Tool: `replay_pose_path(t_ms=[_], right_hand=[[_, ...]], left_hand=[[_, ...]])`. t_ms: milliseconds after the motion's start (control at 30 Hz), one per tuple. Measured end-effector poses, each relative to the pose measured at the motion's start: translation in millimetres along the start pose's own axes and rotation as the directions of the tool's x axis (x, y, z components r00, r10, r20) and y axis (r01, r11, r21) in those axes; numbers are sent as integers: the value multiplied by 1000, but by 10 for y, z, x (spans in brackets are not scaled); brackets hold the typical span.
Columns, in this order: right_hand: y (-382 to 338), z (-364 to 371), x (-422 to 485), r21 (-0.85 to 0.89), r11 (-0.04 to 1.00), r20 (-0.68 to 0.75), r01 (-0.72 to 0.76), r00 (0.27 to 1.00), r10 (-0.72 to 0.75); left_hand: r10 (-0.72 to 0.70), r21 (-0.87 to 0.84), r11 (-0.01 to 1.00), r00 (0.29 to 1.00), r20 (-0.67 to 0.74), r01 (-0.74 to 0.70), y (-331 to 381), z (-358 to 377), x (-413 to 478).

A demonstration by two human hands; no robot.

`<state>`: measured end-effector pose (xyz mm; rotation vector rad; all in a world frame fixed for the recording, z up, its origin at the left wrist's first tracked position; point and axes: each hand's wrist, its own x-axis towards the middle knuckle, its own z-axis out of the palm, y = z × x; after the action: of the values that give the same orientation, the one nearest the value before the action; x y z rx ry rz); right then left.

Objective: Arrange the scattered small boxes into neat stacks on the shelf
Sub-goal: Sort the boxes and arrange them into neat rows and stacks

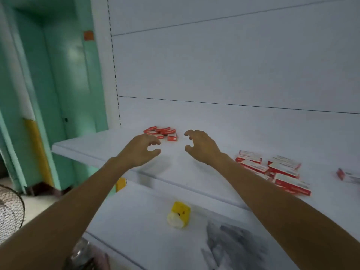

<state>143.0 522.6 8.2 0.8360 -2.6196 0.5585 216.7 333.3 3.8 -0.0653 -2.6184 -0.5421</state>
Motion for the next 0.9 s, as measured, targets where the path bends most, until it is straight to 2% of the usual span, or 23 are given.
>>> replay_pose_path(t_ms=[100,200,367,600,800,900], right_hand=[[-209,292,188,26,999,28,-20,999,19],[-363,527,341,55,998,66,-30,997,27],[-482,794,732,39,999,74,-18,997,15],[-381,1062,1534,6,1000,32,18,999,-18],[-120,1091,2174,61,997,-90,-36,995,41],[-50,1187,2373,24,998,-74,-66,995,68]], left_hand=[[-53,-75,996,999,-7,53,-395,1,-26],[-73,-80,994,997,28,75,-730,10,-29],[-84,-91,992,996,5,84,-1136,6,129],[-45,-53,998,999,16,46,-1616,96,748],[-12,-47,999,997,70,15,-1976,299,1377],[-21,-61,998,996,87,26,-2174,369,1629]])
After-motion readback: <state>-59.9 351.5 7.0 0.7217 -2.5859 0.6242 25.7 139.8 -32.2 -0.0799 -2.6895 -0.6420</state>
